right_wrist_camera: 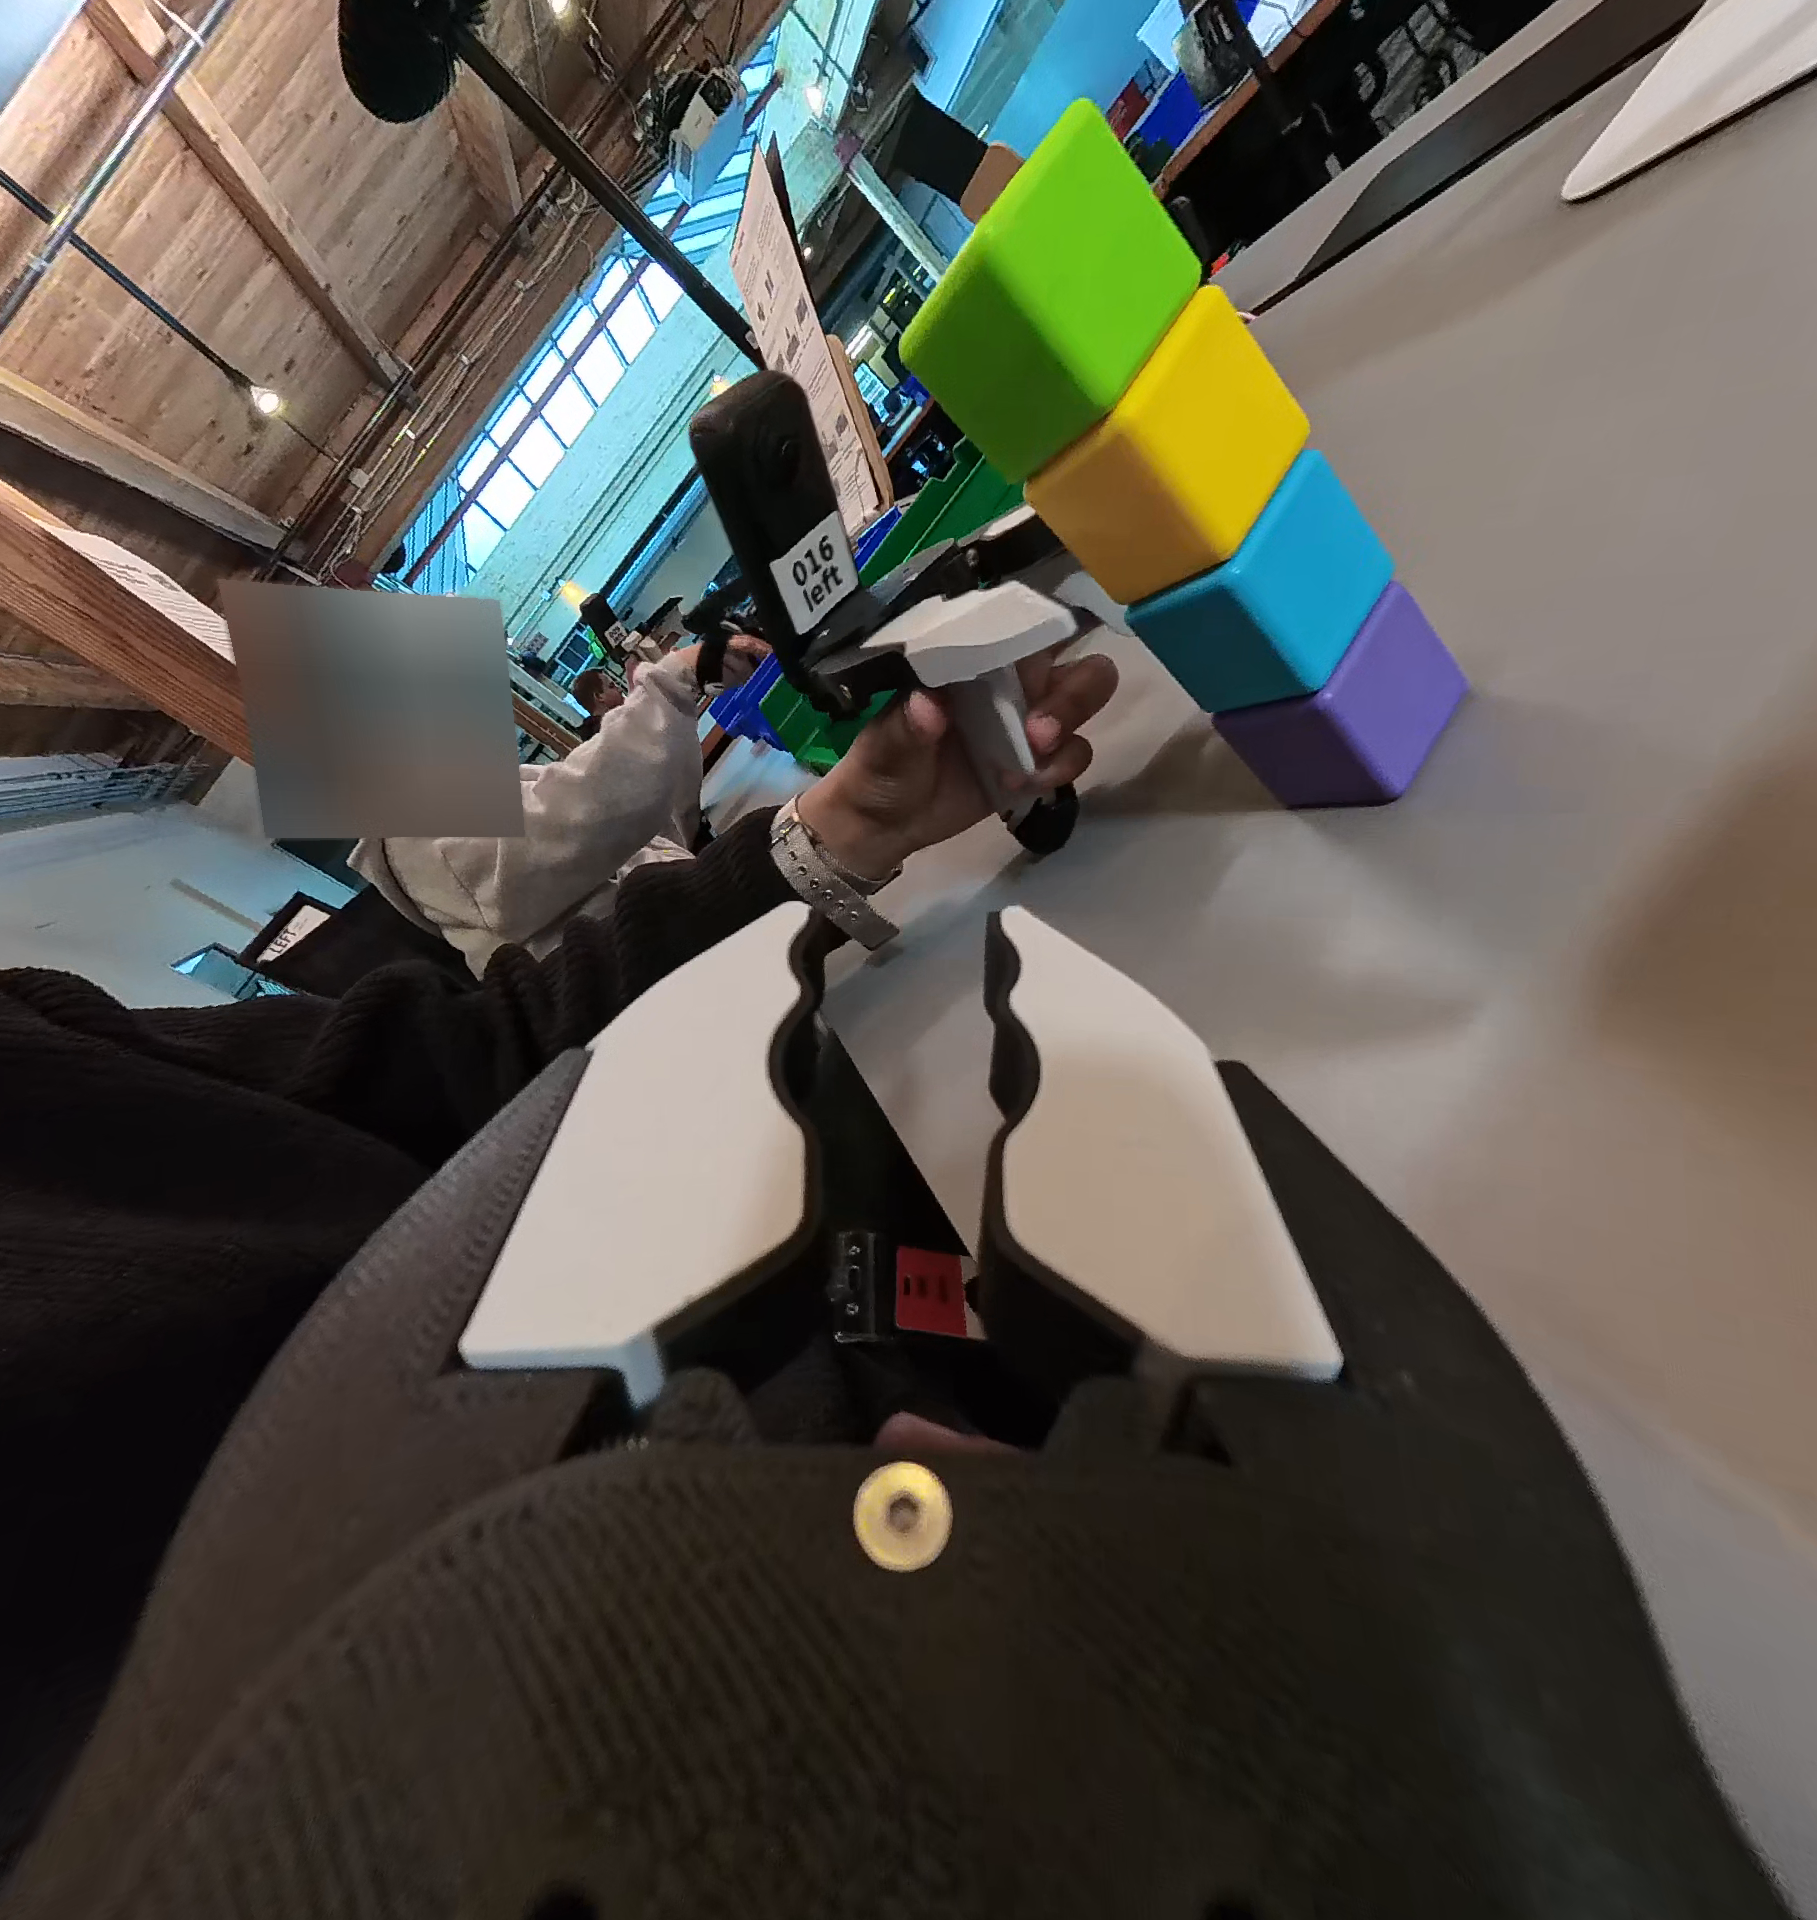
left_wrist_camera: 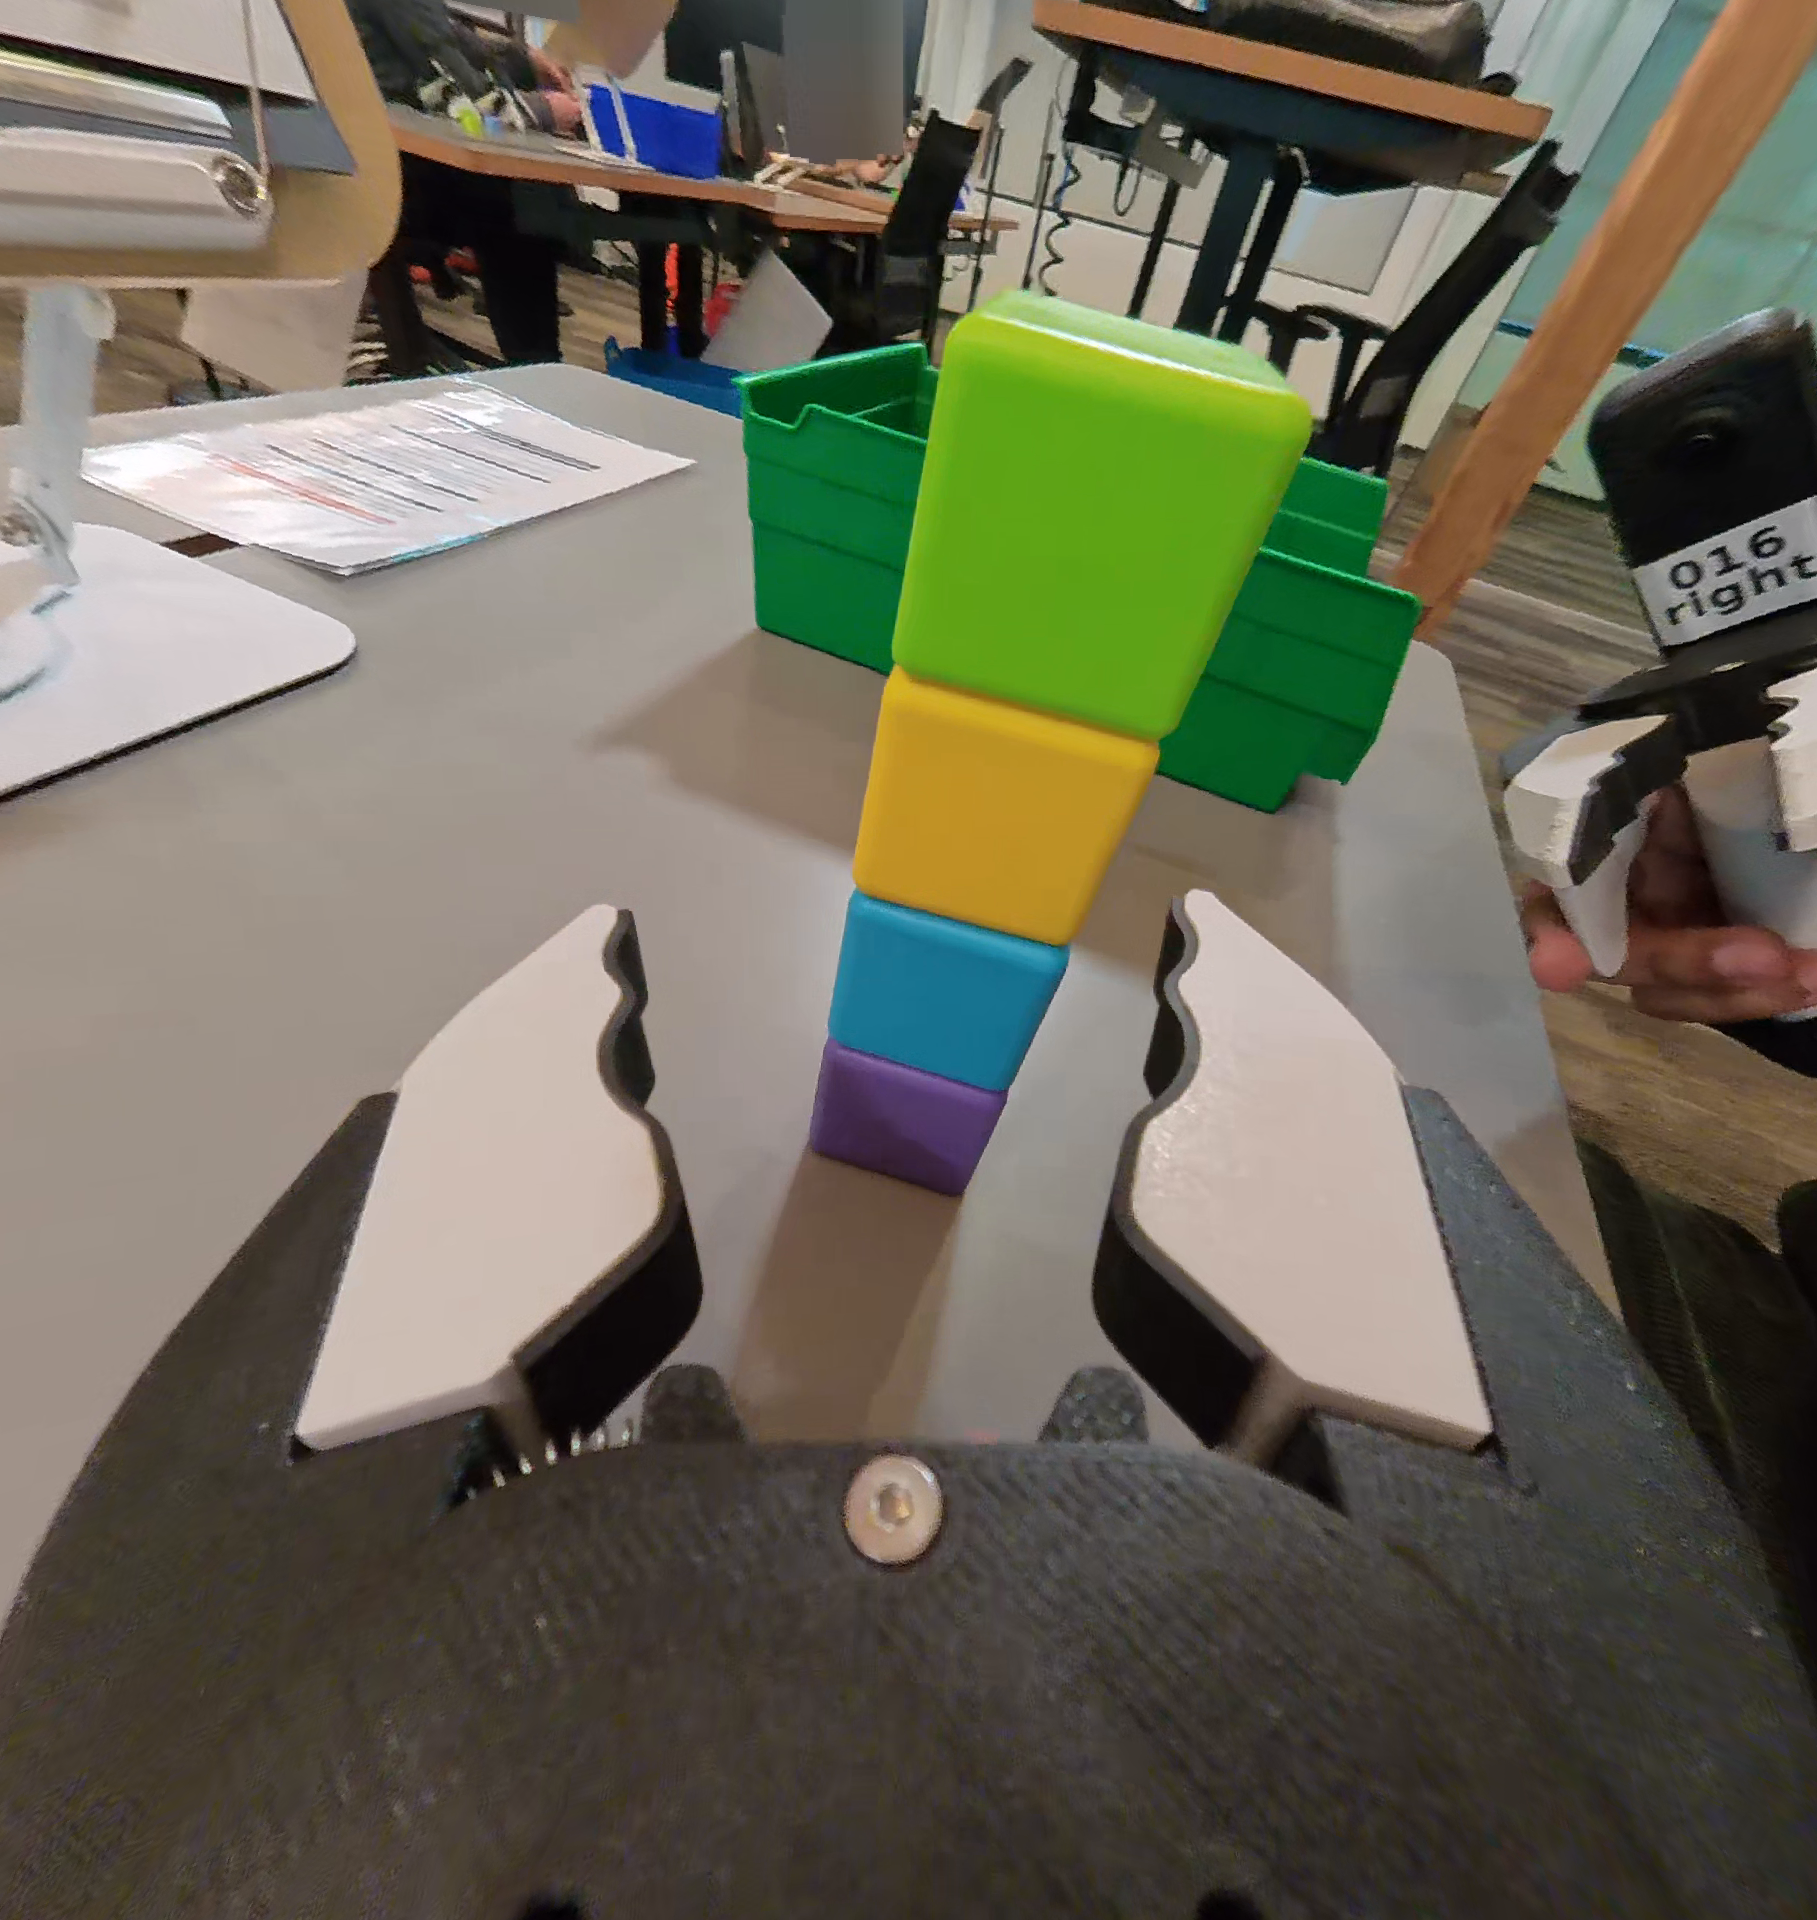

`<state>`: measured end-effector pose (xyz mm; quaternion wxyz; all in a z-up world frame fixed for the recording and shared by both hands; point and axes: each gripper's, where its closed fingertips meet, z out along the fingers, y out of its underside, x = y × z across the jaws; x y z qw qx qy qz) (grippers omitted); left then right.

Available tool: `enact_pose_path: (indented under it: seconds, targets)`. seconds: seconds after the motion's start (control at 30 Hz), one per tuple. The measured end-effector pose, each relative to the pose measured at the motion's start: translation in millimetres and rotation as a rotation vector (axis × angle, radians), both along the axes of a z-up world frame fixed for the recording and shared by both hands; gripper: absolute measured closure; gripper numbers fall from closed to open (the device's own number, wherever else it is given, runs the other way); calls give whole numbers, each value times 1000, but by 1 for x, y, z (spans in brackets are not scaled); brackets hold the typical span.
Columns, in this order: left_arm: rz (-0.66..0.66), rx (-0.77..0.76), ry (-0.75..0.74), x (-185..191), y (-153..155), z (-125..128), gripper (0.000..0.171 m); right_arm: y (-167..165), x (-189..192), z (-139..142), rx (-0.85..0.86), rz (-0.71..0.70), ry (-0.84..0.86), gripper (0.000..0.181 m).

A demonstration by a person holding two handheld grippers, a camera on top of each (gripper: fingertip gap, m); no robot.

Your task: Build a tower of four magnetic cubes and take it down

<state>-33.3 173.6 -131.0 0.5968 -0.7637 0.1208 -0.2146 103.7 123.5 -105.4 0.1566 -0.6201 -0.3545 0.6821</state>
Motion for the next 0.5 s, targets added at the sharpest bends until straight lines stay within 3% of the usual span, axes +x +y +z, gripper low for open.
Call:
enact_pose_path:
  seconds: [0.2,0.5]
  targets:
    - [-92,49,10,15,3,5,85,1,3,-1,-8,-9,-2,151]
    - [-90,152,40,22,16,15,94,2,9,-4,6,-27,-16,151]
